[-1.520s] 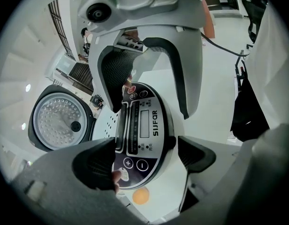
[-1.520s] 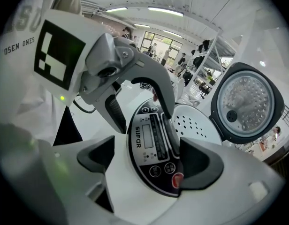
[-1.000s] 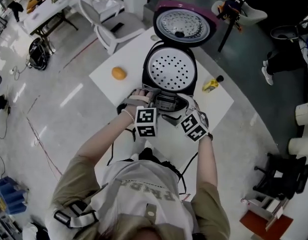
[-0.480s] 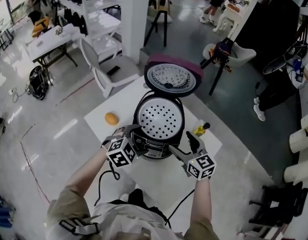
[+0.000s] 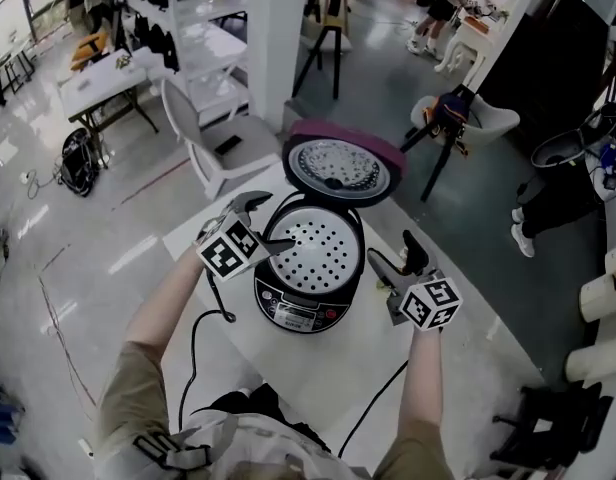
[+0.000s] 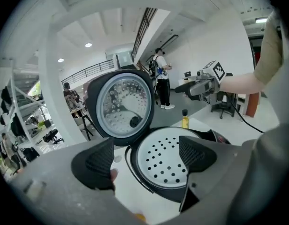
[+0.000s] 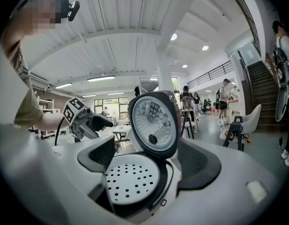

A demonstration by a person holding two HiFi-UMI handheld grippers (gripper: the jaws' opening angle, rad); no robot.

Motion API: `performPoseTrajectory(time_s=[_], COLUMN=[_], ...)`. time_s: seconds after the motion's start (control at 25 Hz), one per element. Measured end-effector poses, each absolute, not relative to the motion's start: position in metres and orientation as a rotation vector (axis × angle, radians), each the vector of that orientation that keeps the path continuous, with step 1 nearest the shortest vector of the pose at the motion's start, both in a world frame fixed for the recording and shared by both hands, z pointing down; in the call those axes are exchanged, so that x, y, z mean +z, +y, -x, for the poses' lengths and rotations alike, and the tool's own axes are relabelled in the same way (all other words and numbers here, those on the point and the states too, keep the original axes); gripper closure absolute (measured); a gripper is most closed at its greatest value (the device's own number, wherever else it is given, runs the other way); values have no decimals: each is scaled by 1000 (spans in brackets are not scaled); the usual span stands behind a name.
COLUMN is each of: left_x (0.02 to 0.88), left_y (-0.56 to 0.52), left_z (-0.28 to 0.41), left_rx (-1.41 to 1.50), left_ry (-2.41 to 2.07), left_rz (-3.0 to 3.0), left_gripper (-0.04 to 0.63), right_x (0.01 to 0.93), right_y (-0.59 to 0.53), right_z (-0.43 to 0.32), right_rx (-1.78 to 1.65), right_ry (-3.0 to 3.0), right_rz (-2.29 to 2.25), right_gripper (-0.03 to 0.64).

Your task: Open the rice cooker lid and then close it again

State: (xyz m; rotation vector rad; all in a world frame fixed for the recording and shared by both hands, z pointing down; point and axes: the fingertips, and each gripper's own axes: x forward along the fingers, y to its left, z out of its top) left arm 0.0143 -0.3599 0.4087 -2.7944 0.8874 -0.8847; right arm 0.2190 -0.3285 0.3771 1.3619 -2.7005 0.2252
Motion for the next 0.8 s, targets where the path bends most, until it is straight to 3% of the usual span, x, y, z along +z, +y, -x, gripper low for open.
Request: performPoseTrajectory(time_s=[0.32, 0.8], left_x=[386, 387], left_y=[-417, -468], left_z=[0, -15], left_rx=[-820, -847], left_ry=[1021, 831], left_rz=[2733, 2746], left_gripper=[150, 97], right_x=[346, 342], right_y=[-383, -436], right_z=[-216, -217], right_rx=[139, 90], right_ry=[-2719, -2666], right_rz=[-1336, -1286], right_gripper=[204, 204])
